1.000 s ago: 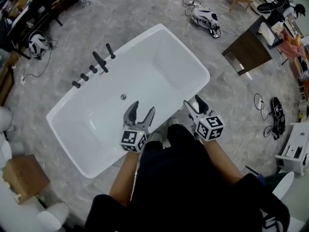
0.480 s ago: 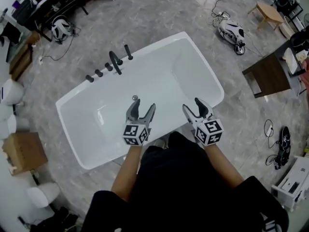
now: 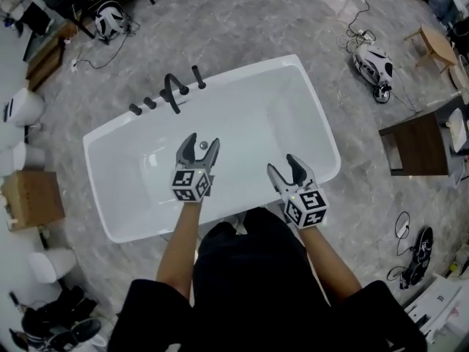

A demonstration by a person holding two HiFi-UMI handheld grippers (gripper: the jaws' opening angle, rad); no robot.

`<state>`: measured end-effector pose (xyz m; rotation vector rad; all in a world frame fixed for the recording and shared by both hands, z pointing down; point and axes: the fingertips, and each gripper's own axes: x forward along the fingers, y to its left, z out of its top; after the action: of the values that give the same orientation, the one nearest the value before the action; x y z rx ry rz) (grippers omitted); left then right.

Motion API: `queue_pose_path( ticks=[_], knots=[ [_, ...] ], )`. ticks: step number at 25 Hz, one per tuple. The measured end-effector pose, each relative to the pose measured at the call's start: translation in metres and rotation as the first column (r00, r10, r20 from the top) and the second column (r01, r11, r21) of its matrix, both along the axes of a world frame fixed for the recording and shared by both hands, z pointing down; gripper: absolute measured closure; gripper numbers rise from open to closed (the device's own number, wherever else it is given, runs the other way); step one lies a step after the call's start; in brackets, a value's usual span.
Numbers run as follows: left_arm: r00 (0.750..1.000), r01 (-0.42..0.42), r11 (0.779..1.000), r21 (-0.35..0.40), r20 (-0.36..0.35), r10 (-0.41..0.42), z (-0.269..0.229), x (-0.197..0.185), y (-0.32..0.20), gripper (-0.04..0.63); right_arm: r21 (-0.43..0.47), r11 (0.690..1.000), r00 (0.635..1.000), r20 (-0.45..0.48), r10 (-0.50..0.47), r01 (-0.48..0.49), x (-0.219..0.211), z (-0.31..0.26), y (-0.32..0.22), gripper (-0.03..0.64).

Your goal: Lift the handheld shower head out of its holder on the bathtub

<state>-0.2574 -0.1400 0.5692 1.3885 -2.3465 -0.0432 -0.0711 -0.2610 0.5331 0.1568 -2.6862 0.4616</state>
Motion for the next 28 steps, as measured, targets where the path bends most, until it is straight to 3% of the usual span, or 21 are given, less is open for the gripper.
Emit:
queue_pose_path(
  ticks=[12,21,28],
  knots=[
    [0.992,0.128,0.992,-0.008,-0.02,-0.128,0.043,-0.081,-0.059,0.311,-0.02,0.991,0.99,0.031,-0.135,0.136,-0.065,0.038,-0.05,0.383],
    [0.978,0.205,0.979,-0.012,-0.026,-0.205,0.082,-0.152,-0.078,0.311,-0.042,0.971,0.972,0.0,-0.235,0.235,-0.089,0.072,-0.039,0.383],
    [0.977,0.206,0.978,-0.032,-0.042,-0.207,0.118,-0.191,-0.098,0.311,-0.07,0.964,0.965,-0.024,-0.259,0.257,-0.105,0.097,-0.027,0.383]
  ],
)
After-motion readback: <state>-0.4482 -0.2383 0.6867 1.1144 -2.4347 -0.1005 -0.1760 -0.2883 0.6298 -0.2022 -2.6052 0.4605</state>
